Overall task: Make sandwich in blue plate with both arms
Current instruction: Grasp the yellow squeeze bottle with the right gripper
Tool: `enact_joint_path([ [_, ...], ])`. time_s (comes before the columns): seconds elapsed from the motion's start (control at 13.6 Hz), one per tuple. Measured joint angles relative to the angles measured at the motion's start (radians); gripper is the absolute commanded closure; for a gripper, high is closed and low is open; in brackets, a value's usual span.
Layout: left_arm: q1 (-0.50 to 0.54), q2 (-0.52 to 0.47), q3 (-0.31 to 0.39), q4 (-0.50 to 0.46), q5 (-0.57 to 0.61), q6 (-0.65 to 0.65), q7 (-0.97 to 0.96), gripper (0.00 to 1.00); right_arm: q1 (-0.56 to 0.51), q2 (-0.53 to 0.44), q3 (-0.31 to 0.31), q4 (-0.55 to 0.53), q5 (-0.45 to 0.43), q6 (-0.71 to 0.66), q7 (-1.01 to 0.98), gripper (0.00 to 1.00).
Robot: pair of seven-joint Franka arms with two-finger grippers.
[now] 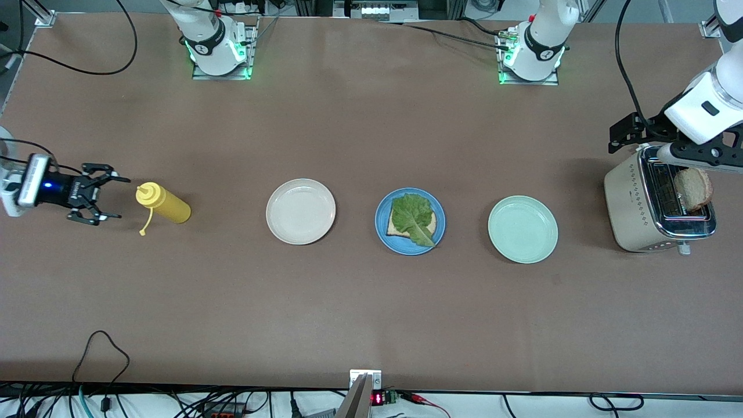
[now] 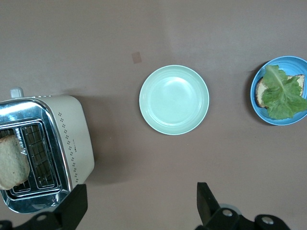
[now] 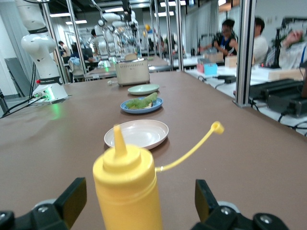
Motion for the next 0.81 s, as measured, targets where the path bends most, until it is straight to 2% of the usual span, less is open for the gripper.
enact_joint_path([
  [0.52,0.0,0.0,0.0,0.0,0.0,-0.006,-0.001,0.0,-0.001,0.141,0.012,0.016,0.019,-0.01,-0.209,0.0],
  [0.81,0.0,-0.001,0.0,0.002,0.0,-0.007,-0.001,0.0,0.003,0.158,0.023,0.027,0.019,-0.034,-0.233,0.0],
])
